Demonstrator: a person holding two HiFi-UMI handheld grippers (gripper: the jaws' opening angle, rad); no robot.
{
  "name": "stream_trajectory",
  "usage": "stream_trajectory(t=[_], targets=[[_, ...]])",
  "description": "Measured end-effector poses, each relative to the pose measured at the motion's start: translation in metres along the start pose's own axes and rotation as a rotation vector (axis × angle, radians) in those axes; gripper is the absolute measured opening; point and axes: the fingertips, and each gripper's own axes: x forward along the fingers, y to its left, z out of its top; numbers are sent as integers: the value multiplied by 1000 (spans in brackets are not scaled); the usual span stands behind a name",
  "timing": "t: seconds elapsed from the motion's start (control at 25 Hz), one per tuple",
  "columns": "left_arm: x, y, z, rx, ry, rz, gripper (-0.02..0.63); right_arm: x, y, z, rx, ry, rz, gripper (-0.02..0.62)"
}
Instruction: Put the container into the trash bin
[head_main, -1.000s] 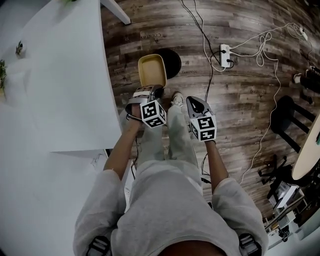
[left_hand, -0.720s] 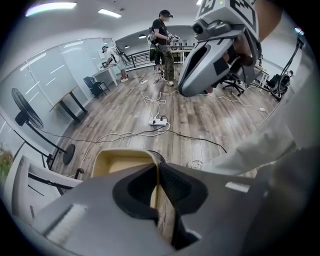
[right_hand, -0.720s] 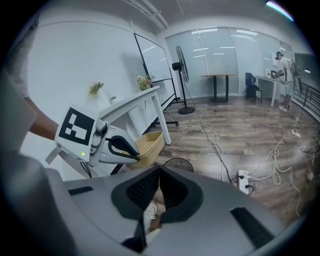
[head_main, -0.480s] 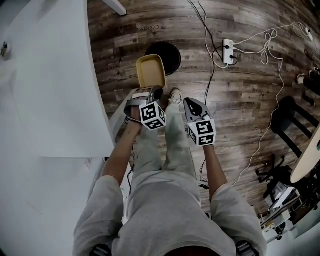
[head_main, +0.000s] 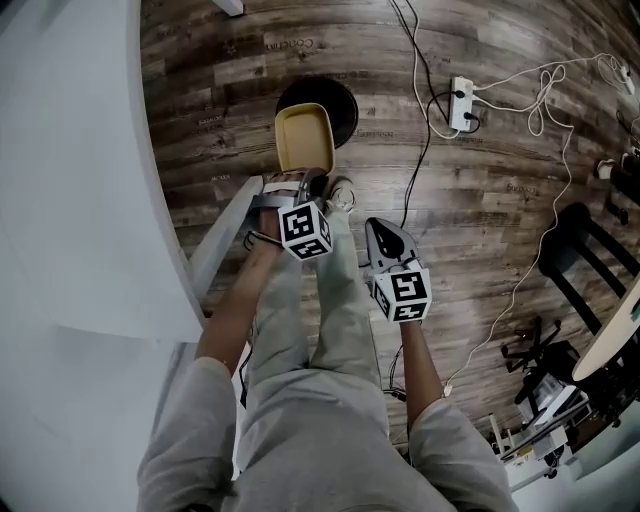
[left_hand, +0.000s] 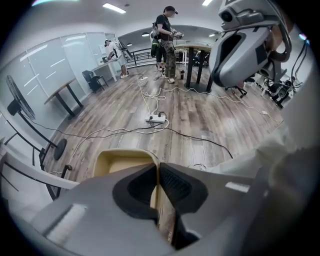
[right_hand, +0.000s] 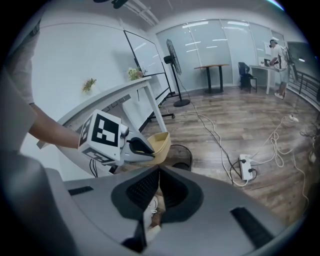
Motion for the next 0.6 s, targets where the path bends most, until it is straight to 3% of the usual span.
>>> stream_trajectory(t=[0.6], targets=[[101, 11, -32, 9, 18, -17, 35, 23, -21, -55, 50, 39, -8, 14]])
